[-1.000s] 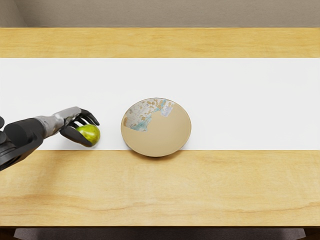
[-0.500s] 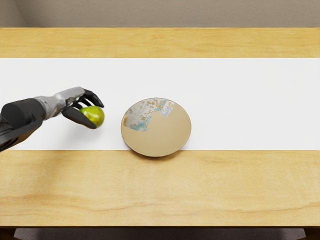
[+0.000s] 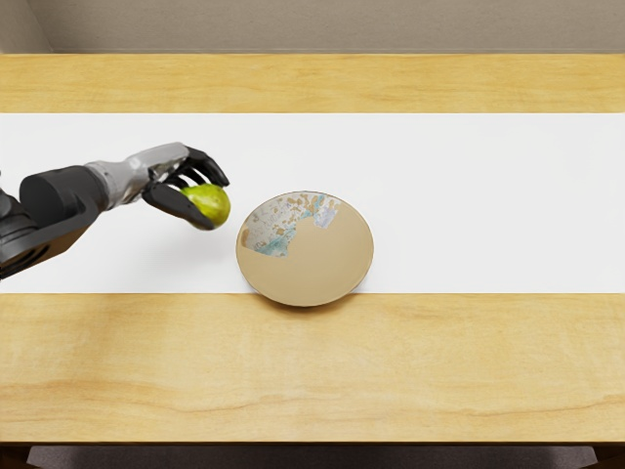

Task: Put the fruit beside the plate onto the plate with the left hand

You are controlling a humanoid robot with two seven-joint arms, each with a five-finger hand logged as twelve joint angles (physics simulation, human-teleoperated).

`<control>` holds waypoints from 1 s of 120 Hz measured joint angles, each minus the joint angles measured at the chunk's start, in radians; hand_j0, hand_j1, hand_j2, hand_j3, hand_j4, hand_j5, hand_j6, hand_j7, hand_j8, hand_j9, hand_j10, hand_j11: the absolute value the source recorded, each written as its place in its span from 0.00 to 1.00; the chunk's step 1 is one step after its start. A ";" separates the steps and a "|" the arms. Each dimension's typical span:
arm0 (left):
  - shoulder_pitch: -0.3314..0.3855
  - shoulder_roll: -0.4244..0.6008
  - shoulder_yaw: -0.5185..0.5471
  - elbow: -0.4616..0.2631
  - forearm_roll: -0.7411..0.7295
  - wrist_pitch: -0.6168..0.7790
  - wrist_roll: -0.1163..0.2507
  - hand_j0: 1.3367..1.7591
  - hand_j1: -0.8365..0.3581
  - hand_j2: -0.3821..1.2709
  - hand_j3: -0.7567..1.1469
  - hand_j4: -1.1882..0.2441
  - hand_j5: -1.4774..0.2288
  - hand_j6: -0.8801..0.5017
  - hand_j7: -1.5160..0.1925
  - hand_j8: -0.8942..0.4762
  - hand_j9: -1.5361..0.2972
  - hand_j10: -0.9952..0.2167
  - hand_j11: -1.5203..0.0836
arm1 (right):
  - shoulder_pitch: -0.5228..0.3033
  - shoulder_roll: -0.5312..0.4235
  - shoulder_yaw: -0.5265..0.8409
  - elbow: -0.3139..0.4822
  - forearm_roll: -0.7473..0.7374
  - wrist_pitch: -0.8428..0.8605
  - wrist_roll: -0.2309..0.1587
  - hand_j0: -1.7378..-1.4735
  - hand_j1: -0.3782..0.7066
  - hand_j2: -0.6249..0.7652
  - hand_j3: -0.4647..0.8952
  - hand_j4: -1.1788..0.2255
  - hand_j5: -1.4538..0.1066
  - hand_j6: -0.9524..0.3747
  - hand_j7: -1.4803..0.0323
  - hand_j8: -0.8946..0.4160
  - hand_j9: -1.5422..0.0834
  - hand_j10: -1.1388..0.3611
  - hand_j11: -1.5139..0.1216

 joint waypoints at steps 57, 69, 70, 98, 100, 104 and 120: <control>0.009 -0.090 -0.012 0.011 0.003 0.001 -0.001 0.75 0.42 0.42 0.40 0.43 0.33 0.40 0.40 0.45 0.38 0.49 0.43 | 0.000 0.000 0.000 0.000 0.000 0.000 0.000 0.30 0.05 0.45 0.34 0.83 0.92 0.70 0.96 0.67 0.93 0.75 0.91; 0.015 -0.125 -0.011 0.023 0.004 0.000 -0.001 0.74 0.42 0.42 0.40 0.44 0.32 0.40 0.40 0.46 0.38 0.50 0.42 | 0.000 0.000 0.000 0.000 0.000 0.000 0.000 0.30 0.05 0.45 0.34 0.83 0.92 0.70 0.96 0.67 0.93 0.75 0.91; 0.015 -0.126 -0.011 0.024 0.004 0.000 -0.001 0.74 0.42 0.42 0.40 0.44 0.32 0.40 0.40 0.46 0.38 0.50 0.42 | 0.000 0.000 0.000 0.000 0.000 0.000 0.000 0.30 0.05 0.45 0.34 0.83 0.92 0.70 0.96 0.67 0.93 0.75 0.91; 0.022 -0.181 -0.010 0.049 0.012 0.003 -0.001 0.74 0.40 0.44 0.40 0.44 0.32 0.41 0.40 0.46 0.38 0.51 0.42 | 0.000 0.000 0.000 0.000 0.000 0.000 0.000 0.30 0.05 0.45 0.34 0.83 0.92 0.70 0.96 0.67 0.93 0.75 0.91; 0.023 -0.186 -0.010 0.050 0.012 0.003 -0.002 0.74 0.40 0.44 0.40 0.44 0.32 0.41 0.40 0.47 0.38 0.51 0.42 | 0.000 0.000 0.000 0.000 0.000 0.000 0.000 0.30 0.05 0.45 0.34 0.83 0.92 0.70 0.96 0.67 0.93 0.75 0.91; 0.023 -0.192 -0.010 0.053 0.011 0.003 -0.002 0.74 0.40 0.44 0.40 0.44 0.32 0.41 0.40 0.47 0.37 0.51 0.42 | 0.000 0.000 0.000 0.000 0.000 0.000 0.000 0.30 0.05 0.45 0.34 0.83 0.92 0.70 0.96 0.67 0.93 0.75 0.91; 0.025 -0.205 -0.010 0.058 0.011 0.004 -0.002 0.74 0.40 0.44 0.40 0.44 0.32 0.41 0.40 0.47 0.38 0.52 0.42 | 0.000 0.000 0.000 0.000 0.000 0.000 0.000 0.30 0.05 0.45 0.34 0.83 0.92 0.70 0.96 0.67 0.93 0.75 0.91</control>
